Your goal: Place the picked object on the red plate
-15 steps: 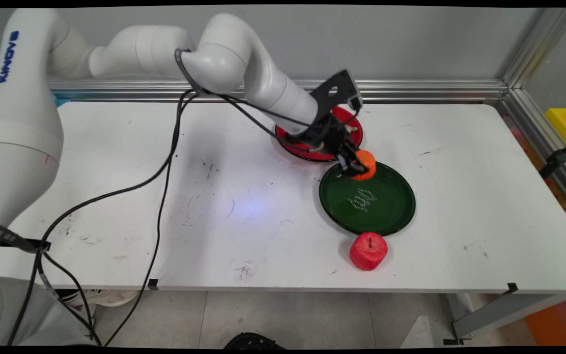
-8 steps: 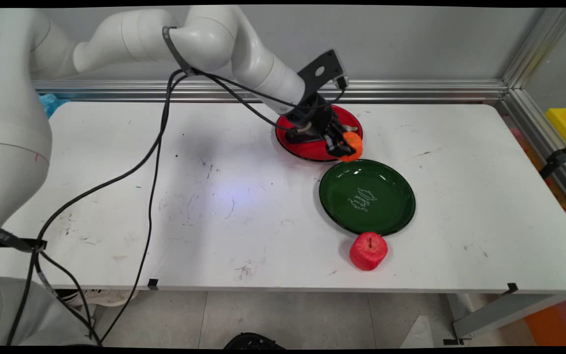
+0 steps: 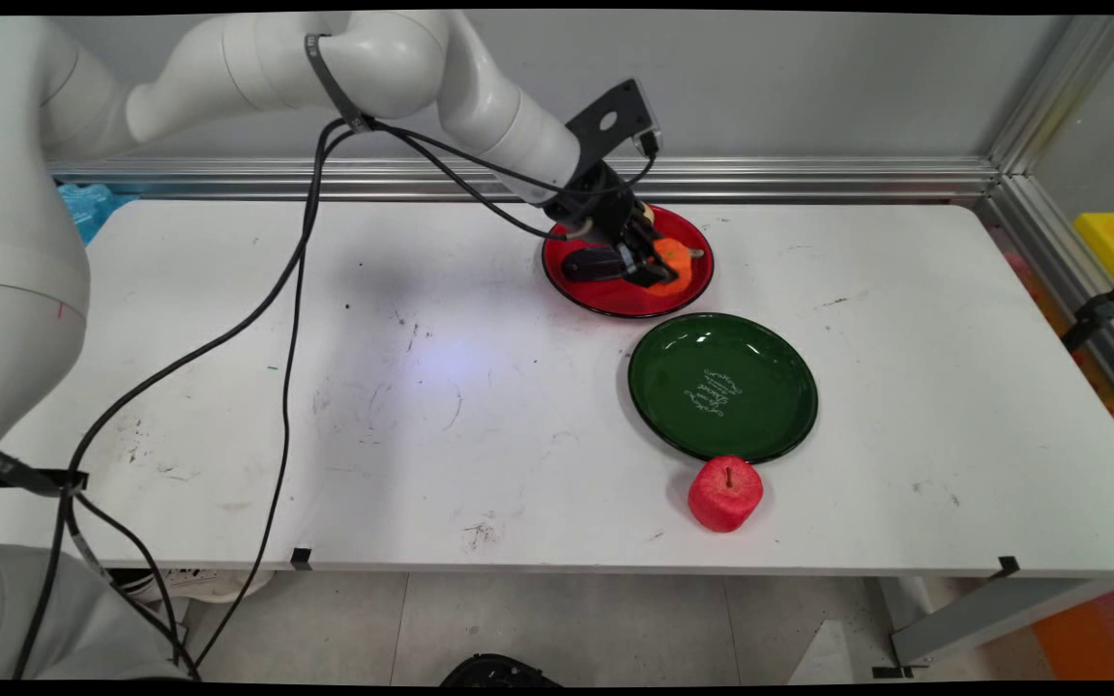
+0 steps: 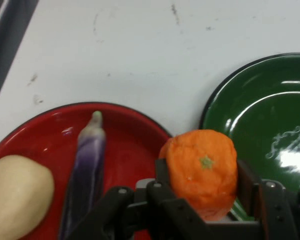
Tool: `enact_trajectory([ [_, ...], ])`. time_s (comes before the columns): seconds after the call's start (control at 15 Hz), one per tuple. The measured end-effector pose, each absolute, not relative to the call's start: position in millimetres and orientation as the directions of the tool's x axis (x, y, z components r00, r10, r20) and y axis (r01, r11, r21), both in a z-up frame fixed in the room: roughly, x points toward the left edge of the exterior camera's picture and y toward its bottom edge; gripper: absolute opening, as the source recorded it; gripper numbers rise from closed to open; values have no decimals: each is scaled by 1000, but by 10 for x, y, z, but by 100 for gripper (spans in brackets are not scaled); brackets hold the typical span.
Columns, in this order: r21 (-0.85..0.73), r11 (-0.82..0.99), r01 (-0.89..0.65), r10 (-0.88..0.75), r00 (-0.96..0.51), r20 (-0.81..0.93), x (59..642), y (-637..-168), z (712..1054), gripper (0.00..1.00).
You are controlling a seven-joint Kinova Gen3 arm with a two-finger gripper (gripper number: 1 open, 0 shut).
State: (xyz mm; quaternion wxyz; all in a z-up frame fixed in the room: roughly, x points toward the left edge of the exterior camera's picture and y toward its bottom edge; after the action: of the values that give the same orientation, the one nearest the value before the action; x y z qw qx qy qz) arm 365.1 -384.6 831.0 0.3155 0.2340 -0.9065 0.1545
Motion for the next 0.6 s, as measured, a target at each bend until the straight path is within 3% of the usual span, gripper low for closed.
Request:
enact_trajectory([
  [0.6,-144,838,-526,-326,-694,642,3831,-3973,8226,0],
])
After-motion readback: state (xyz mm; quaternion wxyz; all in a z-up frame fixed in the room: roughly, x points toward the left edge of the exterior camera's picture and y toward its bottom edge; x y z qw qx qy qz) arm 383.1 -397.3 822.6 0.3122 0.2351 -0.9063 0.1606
